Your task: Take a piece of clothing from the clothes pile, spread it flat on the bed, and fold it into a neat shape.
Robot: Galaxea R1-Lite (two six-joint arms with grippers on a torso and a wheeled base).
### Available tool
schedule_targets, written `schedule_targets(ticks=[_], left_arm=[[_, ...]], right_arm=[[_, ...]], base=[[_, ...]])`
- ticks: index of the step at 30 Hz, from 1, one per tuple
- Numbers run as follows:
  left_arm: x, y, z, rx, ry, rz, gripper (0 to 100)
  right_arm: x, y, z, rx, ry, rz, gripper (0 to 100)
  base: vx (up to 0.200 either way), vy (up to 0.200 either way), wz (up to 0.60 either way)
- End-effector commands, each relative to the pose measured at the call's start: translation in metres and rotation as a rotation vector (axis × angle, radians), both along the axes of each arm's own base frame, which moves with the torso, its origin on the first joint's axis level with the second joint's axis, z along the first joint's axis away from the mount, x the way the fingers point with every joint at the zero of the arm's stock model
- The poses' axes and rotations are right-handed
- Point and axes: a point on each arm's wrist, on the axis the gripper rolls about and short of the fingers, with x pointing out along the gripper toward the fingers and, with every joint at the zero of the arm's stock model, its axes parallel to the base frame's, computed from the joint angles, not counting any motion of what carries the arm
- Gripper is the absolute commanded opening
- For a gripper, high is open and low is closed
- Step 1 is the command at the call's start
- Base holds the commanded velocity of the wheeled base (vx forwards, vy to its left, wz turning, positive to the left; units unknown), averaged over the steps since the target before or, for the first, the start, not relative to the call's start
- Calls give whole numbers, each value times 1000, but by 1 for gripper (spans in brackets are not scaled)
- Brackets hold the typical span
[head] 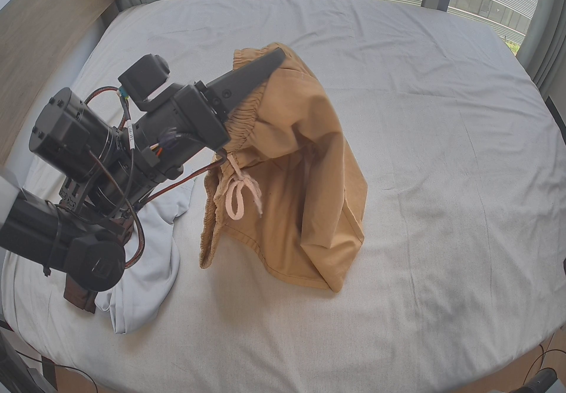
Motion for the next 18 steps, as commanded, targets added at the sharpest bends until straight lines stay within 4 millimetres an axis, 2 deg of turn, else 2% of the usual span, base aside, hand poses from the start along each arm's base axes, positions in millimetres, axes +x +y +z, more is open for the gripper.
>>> schedule_targets(ticks=[1, 7, 8, 10, 13, 18], left_arm=[[2, -1, -1, 2, 1, 3, 0], [6, 0, 3, -9, -13, 9, 0], [7, 3, 6, -14, -21, 21, 0], [8, 5, 9, -22, -30, 24, 0], [9, 7, 11, -24, -36, 32, 0], [13, 9, 8, -19, -30, 47, 0]], right_arm=[[51, 8, 37, 1, 94, 150, 100], [91, 23, 46, 132, 167, 338, 100], [105, 29, 53, 207, 173, 390, 100], [118, 33, 54, 240, 180, 400, 100], [140, 43, 52, 238, 172, 435, 100], [160, 57, 35, 245, 228, 474, 100]], base=[[0, 0, 0], [0, 0, 0], [0, 0, 0], [0, 0, 0], [0, 0, 0], [0, 0, 0]])
